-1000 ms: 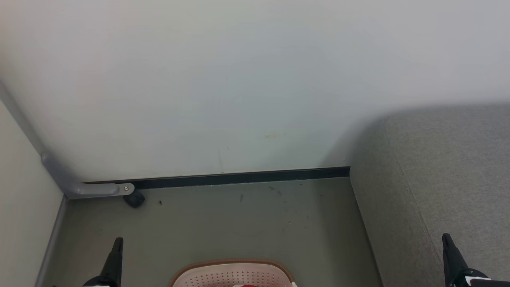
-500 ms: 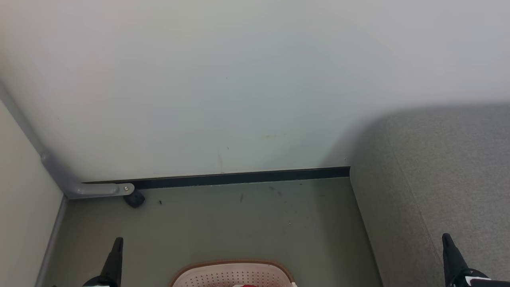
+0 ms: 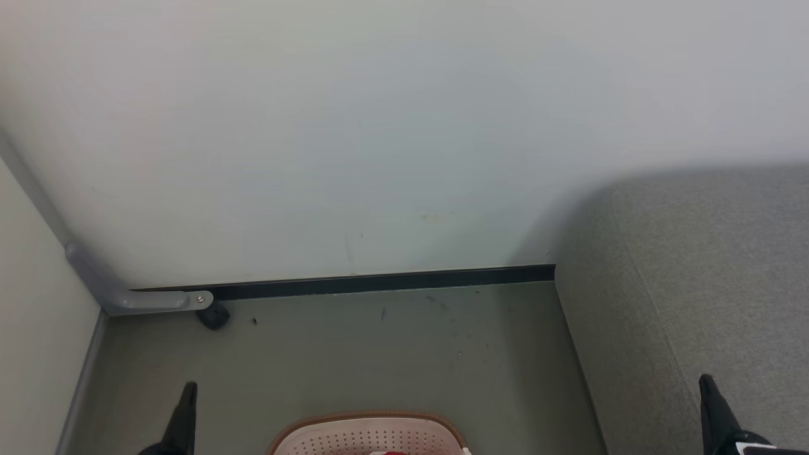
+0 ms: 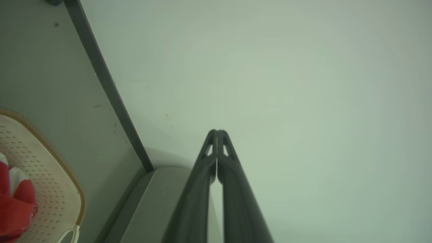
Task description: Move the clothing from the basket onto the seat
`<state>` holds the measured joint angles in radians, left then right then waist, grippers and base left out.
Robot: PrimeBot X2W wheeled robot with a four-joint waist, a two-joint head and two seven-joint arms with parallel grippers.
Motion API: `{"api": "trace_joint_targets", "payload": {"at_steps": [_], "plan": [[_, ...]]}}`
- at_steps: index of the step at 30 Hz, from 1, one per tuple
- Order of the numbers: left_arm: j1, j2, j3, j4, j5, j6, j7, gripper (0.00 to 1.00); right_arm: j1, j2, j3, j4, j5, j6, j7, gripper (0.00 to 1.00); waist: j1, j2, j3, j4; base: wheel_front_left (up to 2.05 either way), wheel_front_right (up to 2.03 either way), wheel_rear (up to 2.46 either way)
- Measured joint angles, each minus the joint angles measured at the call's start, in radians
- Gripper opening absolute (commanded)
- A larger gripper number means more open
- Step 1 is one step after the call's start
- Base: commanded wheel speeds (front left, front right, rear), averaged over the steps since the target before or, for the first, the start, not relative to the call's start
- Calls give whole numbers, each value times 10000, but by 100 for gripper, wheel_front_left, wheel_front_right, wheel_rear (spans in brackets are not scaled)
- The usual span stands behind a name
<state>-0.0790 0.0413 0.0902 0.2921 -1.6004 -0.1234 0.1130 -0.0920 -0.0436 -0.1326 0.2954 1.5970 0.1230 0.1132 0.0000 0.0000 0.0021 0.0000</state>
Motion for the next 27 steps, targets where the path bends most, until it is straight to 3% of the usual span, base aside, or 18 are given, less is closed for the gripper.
{"api": "trace_joint_targets", "payload": {"at_steps": [7, 27], "plan": [[496, -125, -54, 481, 0, 15, -8, 100, 454, 165, 88, 451, -4, -13, -15, 100, -1, 0, 0, 1, 0, 0, 0], [486, -90, -445, -105, 326, 13, -717, 100, 379, 148, 788, -67, -339, -12, -746, 100, 0, 0, 3, 54, 0, 0, 0]]}}
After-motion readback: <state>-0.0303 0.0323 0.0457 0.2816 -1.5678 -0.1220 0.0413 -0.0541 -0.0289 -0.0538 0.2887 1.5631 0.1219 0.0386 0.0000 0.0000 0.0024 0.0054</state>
